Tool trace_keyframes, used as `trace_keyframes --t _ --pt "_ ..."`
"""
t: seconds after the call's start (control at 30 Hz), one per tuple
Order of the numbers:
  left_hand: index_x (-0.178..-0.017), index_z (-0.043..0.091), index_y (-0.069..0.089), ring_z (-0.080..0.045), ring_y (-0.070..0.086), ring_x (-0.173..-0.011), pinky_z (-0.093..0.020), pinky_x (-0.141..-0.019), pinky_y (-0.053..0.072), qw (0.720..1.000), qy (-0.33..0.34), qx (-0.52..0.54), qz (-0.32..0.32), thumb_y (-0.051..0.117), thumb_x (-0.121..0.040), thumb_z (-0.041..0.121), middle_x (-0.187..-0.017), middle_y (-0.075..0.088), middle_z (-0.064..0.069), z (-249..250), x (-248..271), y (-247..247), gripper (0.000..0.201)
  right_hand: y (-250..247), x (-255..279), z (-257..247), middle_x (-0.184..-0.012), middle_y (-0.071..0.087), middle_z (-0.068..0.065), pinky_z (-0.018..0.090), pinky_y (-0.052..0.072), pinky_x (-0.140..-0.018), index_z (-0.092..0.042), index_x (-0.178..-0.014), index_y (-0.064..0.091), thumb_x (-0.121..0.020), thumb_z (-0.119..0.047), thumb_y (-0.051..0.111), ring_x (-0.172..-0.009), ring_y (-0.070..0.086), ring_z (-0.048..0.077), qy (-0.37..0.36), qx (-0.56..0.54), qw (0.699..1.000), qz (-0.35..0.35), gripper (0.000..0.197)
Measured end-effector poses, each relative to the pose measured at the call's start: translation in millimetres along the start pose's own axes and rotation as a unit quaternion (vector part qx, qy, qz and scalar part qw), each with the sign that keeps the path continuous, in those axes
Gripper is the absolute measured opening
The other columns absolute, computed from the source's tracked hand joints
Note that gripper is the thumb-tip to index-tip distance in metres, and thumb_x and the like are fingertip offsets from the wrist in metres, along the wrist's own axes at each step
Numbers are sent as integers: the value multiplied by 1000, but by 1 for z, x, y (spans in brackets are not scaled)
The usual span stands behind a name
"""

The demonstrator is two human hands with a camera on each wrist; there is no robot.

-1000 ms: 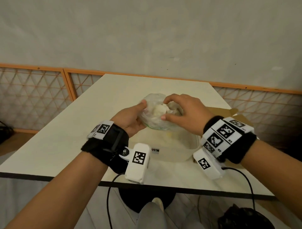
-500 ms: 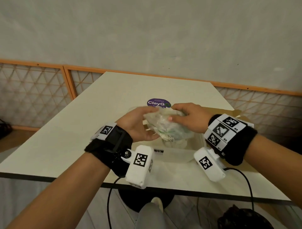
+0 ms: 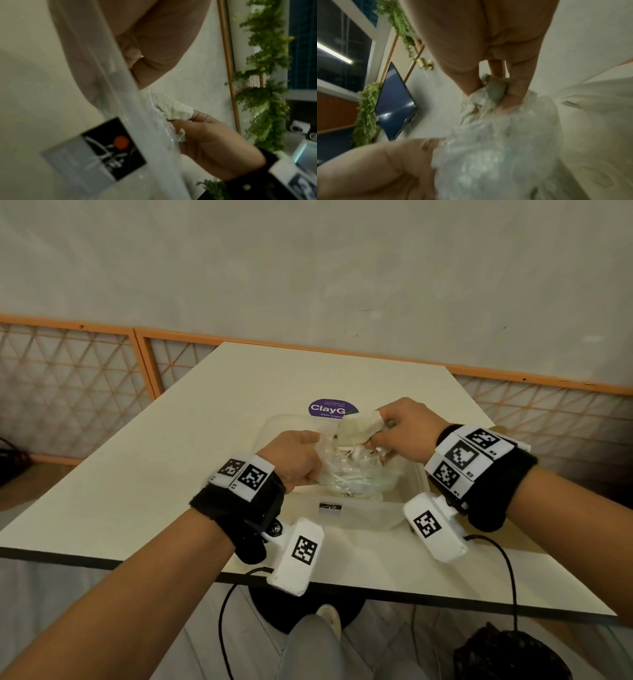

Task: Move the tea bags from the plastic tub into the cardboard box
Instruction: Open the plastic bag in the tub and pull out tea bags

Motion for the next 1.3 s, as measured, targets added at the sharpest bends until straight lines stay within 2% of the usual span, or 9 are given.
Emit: trace_keyframes --t 0.13,0.23,0.3,0.43,0.53,0.73,0.93,1.13,1.3 --pt "-129 20 55 -23 61 -79 -40 -92 53 992 10 -130 0 50 -75 -15 -95 65 -10 4 3 1 65 -14 1 6 -71 67 10 36 60 -67 2 -78 69 -79 13 57 -71 67 27 17 -134 990 49 17" --pt "-140 28 44 -22 58 -99 -35 -83 54 970 10 -242 1 58 -78 -4 -126 49 -4 11 7 -3 71 -24 3 6 -57 67 -1 23 58 -56 -7 -67 68 -78 15 56 -58 65 12 13 -177 982 66 27" --pt "-141 35 40 -26 50 -119 -39 -97 47 968 12 -251 14 62 -77 1 -147 31 -4 14 7 -7 75 -33 4 5 -57 68 -3 19 55 -54 -9 -67 68 -78 14 57 -57 65 7 7 -198 977 76 28" --pt "-131 29 51 -24 53 -109 -39 -98 47 979 112 -144 86 59 -83 3 -141 38 -7 35 12 -11 55 -46 6 3 -67 69 3 22 57 -58 -15 -64 70 -79 12 60 -68 65 16 -18 -240 966 95 33" --pt "-122 28 55 -19 53 -112 -36 -89 51 973 190 -35 128 61 -90 30 -133 46 -4 61 28 -5 33 -41 6 0 -73 66 7 22 57 -59 -11 -68 68 -80 12 59 -69 65 15 -16 -279 956 87 27" --pt "-90 26 67 -22 64 -85 -42 -90 54 985 62 146 -65 50 -84 67 -84 64 0 64 32 32 46 -18 -3 -30 -75 68 9 26 57 -61 -5 -78 67 -81 9 57 -66 67 14 -50 -223 973 40 17" --pt "-103 19 58 -13 63 -66 -17 -54 47 953 30 288 -88 54 -95 33 -80 63 -4 45 17 26 17 6 -17 -58 -104 61 14 38 59 -66 -18 -105 51 -79 2 62 -74 69 30 -54 -58 996 -40 34" --pt "-103 16 57 -19 53 -99 -14 -43 44 953 6 294 -72 56 -95 26 -94 60 -8 27 1 9 13 22 -22 -64 -112 60 16 19 54 -53 -9 -122 48 -79 1 69 -66 65 13 -48 -37 985 -160 49" --pt "-95 10 59 -16 58 -74 -13 -41 45 940 -23 333 -70 54 -96 19 -83 63 -9 27 1 9 10 11 -34 -62 -102 68 6 41 57 -82 -17 -117 54 -77 -16 73 -87 69 25 -46 75 984 -156 45"
Point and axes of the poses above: each hand's wrist, its own x-axis away from the middle knuckle, its own y-axis out of the palm, z = x × y, the point moved 5 cm from there along -x, towards the middle knuckle
